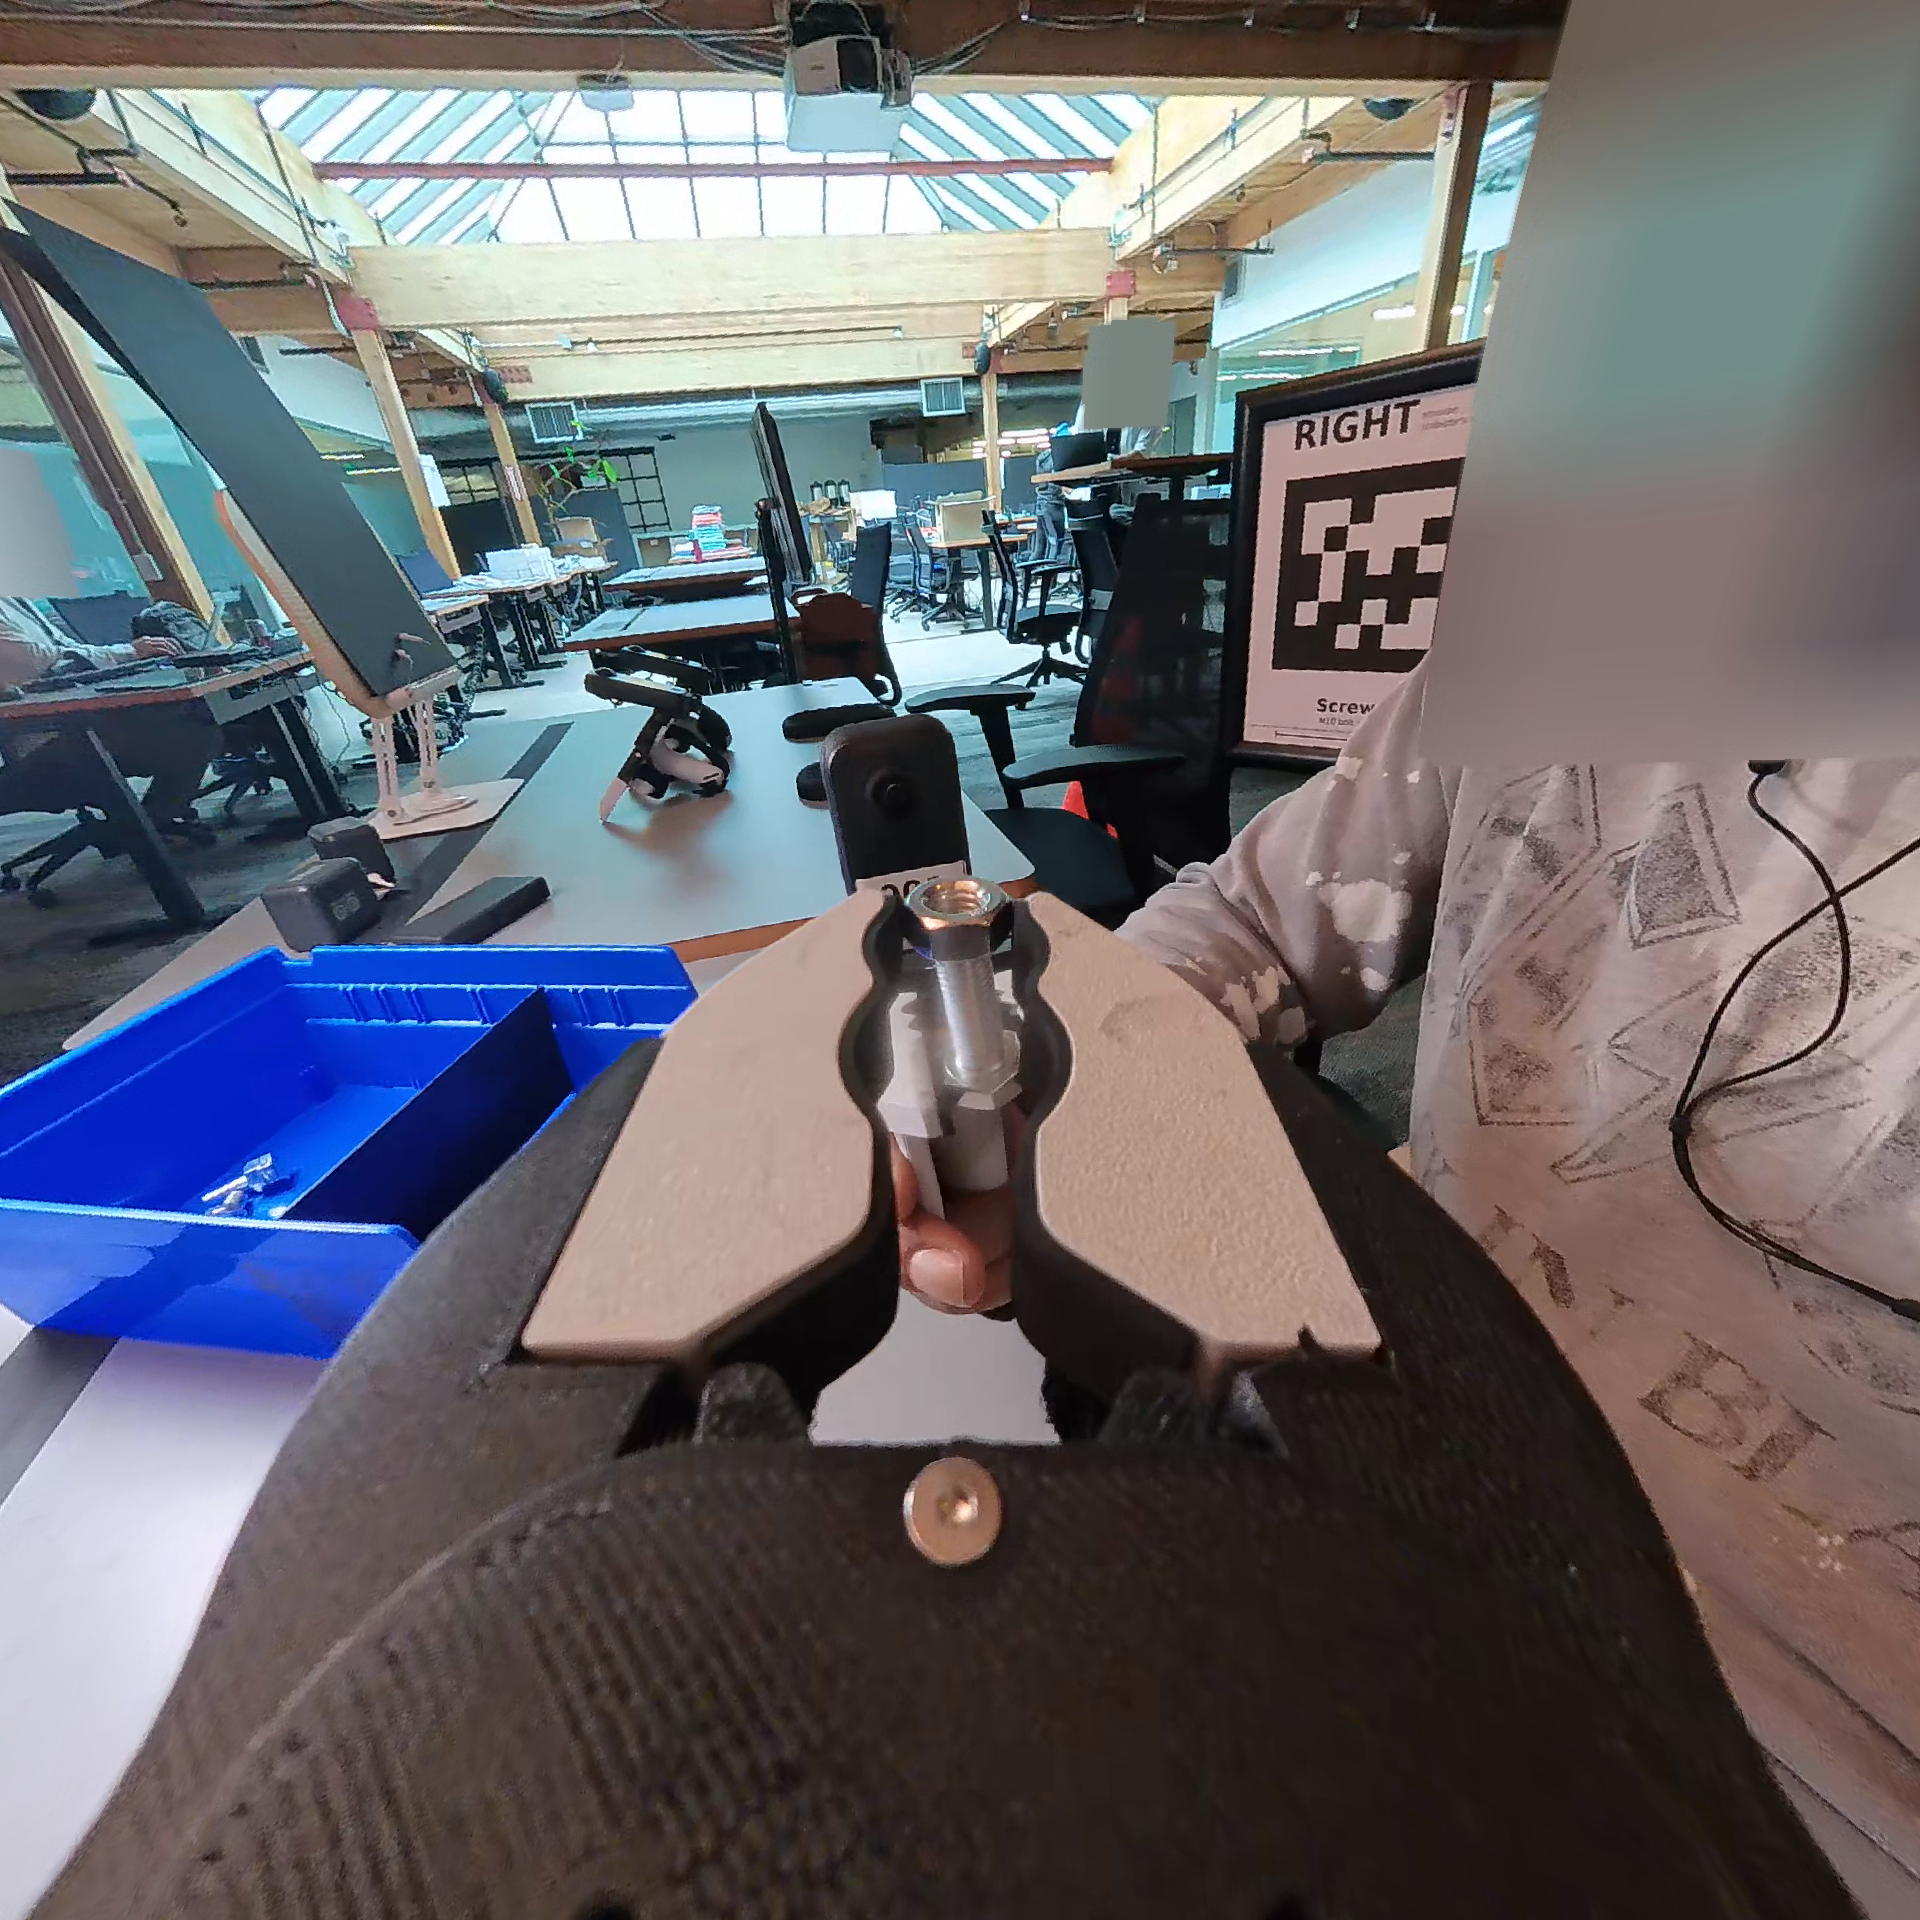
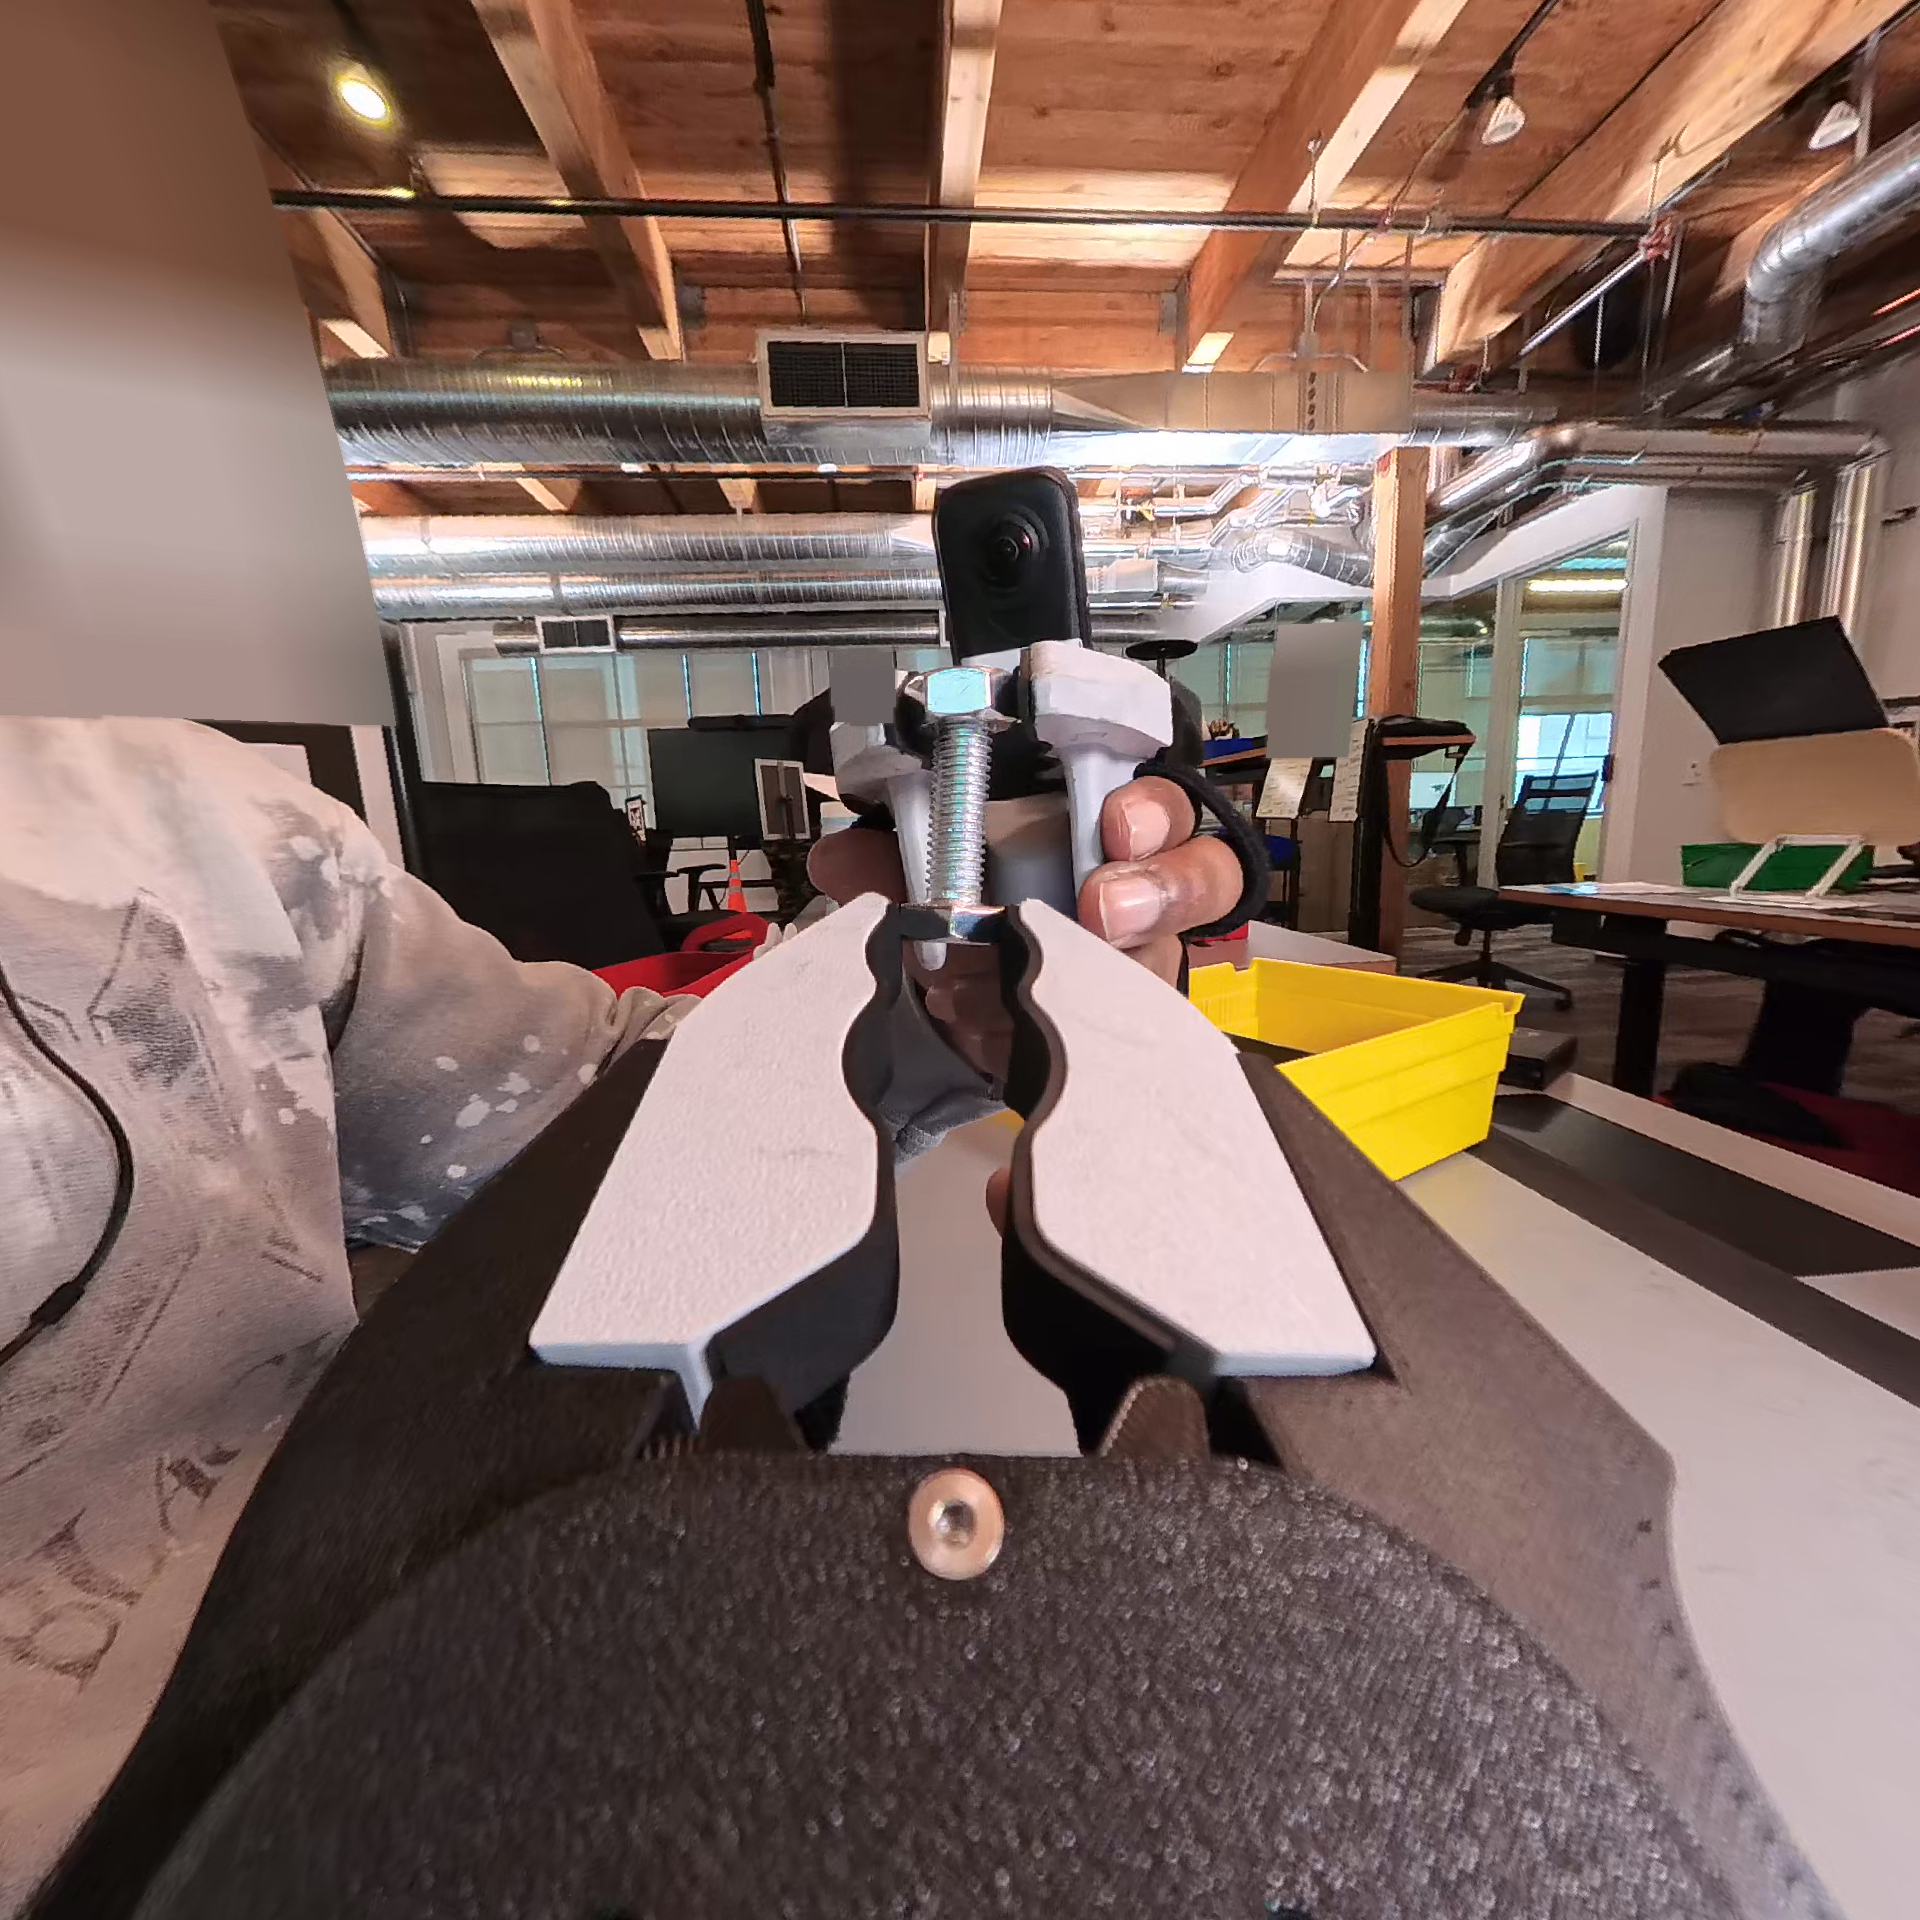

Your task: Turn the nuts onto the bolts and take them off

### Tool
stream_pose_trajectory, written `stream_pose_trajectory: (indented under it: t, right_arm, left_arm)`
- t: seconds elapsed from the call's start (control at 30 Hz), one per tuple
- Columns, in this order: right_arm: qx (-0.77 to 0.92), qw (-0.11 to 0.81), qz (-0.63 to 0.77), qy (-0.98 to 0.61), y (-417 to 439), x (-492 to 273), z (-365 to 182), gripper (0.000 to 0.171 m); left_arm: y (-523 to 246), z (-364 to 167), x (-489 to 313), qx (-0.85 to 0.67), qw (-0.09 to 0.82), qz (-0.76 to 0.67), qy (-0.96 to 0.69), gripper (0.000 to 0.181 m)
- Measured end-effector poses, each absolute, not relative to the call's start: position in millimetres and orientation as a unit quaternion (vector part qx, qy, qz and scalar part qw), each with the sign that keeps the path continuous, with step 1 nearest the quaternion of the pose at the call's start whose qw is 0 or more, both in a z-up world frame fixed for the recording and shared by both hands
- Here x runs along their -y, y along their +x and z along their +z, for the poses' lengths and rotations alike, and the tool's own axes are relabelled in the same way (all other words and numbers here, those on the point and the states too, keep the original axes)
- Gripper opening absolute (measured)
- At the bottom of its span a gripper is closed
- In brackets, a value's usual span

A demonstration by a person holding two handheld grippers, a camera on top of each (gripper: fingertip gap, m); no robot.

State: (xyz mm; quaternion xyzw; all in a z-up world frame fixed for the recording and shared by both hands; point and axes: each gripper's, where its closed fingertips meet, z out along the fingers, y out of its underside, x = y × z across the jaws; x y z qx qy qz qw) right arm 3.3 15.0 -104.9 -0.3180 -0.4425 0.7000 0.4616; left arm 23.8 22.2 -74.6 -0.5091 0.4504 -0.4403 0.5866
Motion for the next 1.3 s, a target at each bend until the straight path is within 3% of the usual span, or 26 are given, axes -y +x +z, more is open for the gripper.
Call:
stream_pose_trajectory:
  t: [0.67,0.93,1.3]
  right_arm:
    - [0.435,0.479,0.688,-0.329,2,-24,-108,0.018]
    - [0.444,0.483,0.677,-0.334,0,-24,-111,0.018]
    - [0.424,0.531,0.628,-0.379,-3,-45,-113,0.018]
  left_arm:
    - [12,-77,-31,-0.397,0.574,-0.420,-0.580,0.027]
    - [15,-77,-31,-0.388,0.560,-0.423,-0.597,0.020]
    - [11,-80,-51,-0.337,0.577,-0.321,-0.671,0.019]
